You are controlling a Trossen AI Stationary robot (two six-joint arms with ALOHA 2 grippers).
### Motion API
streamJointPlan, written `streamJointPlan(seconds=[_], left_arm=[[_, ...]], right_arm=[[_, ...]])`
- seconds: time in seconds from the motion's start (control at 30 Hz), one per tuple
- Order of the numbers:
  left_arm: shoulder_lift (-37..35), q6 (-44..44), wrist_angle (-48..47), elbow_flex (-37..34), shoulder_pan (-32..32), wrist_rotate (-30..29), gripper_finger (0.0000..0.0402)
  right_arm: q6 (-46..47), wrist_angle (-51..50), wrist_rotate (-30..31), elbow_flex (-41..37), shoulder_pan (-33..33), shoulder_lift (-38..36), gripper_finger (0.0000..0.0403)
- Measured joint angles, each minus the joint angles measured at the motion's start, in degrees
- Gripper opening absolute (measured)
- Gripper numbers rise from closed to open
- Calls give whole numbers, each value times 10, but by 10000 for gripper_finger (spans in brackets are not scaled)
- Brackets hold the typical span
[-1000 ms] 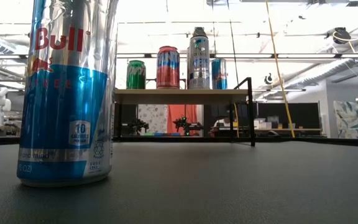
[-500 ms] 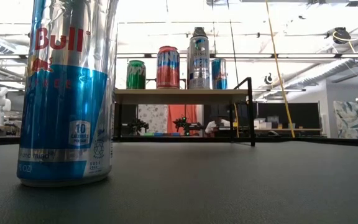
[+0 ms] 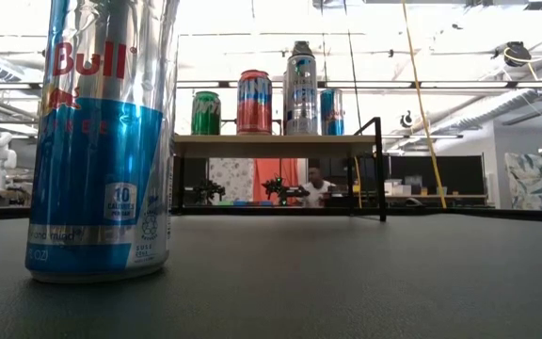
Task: Place canned beverage on shelf
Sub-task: Put the left green soda can on the shelf aligned with the other green soda can
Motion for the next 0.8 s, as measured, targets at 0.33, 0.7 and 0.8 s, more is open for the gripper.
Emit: streamJointPlan(seconds=[0.33, 0.7, 0.8], left_arm=[[0, -42, 6, 0, 1, -15, 324], [-2, -46, 0, 0, 9, -57, 385], [-2, -44, 2, 0, 14, -57, 391]], right_arm=[[9, -9, 4, 0, -15, -15, 279], [12, -68, 30, 0, -26, -42, 279], [12, -74, 32, 0, -26, -46, 279]])
